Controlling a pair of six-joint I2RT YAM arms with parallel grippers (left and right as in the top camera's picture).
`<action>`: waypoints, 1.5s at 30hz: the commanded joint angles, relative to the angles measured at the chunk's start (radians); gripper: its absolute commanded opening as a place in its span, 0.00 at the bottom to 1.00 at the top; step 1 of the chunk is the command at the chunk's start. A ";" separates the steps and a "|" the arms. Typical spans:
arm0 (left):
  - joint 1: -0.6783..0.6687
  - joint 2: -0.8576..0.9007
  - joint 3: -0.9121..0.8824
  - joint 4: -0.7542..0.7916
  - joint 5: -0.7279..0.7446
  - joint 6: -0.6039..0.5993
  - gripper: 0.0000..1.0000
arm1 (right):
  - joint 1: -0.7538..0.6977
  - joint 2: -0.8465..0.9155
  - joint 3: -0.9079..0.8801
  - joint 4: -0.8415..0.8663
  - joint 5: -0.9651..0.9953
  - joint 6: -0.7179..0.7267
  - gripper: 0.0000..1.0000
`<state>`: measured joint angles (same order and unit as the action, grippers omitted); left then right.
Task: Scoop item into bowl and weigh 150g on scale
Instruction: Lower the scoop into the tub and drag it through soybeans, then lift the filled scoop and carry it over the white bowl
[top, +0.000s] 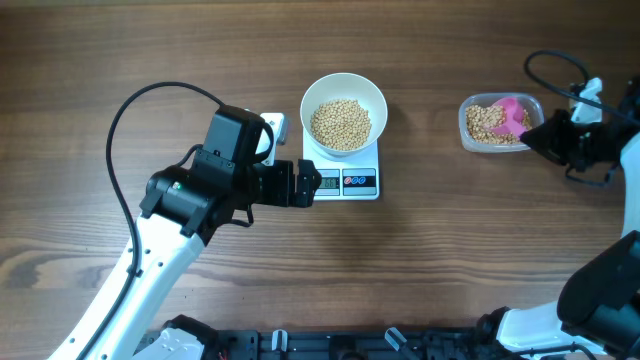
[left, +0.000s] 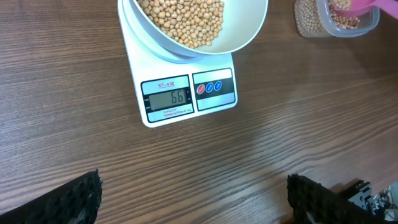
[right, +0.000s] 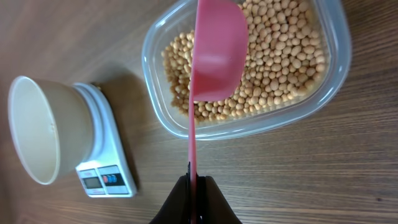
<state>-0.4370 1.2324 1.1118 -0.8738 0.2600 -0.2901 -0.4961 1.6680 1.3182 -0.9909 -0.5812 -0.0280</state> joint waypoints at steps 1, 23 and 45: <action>-0.005 0.004 -0.004 0.002 0.009 0.021 1.00 | -0.037 0.010 0.016 0.001 -0.119 0.005 0.04; -0.005 0.004 -0.004 0.002 0.009 0.021 1.00 | -0.180 0.010 0.016 -0.130 -0.403 -0.109 0.04; -0.005 0.004 -0.004 0.002 0.008 0.021 1.00 | 0.171 0.010 0.016 -0.114 -0.789 -0.127 0.04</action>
<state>-0.4370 1.2324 1.1118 -0.8738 0.2600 -0.2901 -0.3931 1.6684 1.3182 -1.1328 -1.3014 -0.1364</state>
